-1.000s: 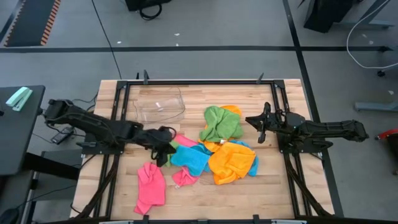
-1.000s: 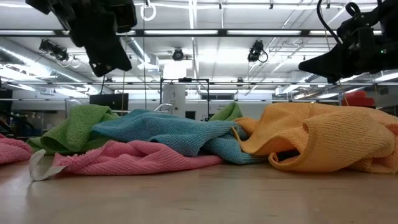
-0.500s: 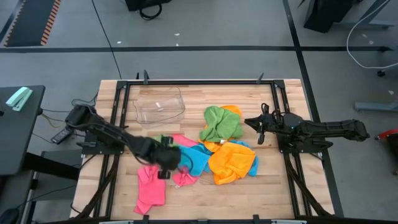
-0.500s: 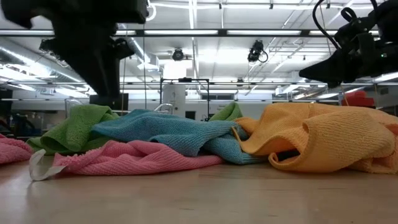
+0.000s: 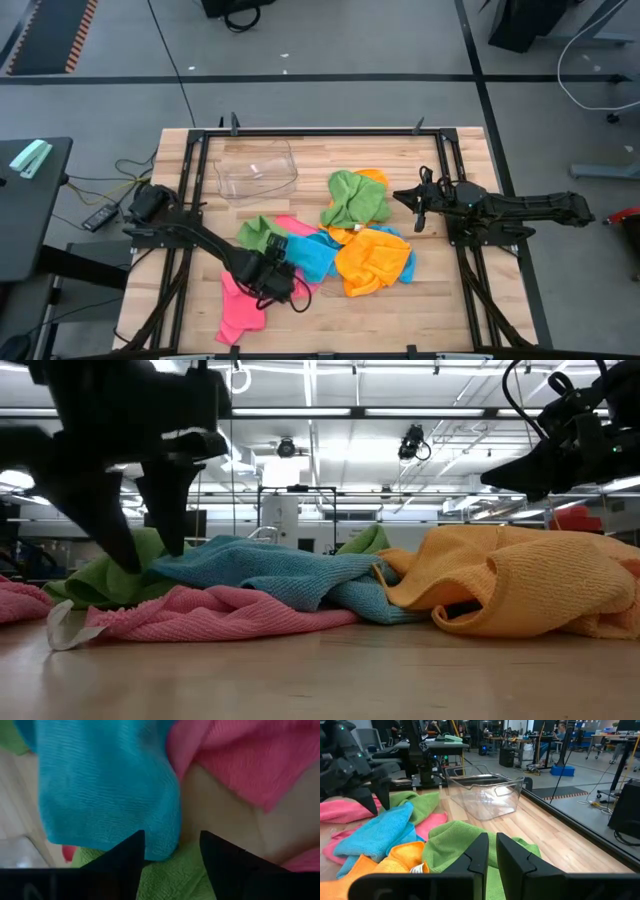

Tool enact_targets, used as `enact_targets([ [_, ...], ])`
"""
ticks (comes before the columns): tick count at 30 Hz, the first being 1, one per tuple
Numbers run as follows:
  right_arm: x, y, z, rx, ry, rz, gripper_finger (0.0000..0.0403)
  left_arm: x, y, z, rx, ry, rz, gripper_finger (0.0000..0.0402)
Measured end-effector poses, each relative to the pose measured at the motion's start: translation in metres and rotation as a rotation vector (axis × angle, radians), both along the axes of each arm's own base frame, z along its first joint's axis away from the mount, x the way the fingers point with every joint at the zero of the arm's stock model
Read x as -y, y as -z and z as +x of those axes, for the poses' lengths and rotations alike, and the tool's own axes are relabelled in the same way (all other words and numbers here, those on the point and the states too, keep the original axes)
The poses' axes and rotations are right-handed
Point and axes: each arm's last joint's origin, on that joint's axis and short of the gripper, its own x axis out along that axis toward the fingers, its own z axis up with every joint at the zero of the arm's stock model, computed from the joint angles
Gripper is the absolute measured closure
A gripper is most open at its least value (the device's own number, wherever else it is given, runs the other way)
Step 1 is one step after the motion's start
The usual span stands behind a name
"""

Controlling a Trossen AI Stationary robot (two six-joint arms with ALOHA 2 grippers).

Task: Fold microfiber towels
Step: Fold the left blue microfiber towel

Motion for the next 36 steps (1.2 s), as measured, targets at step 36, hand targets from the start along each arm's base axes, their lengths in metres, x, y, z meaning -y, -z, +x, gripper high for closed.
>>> enact_targets([
  [36,0.000,0.001,0.000,-0.005,0.001,0.014,0.0359,0.016,0.012,-0.012,0.053,0.069,0.251,0.0261],
])
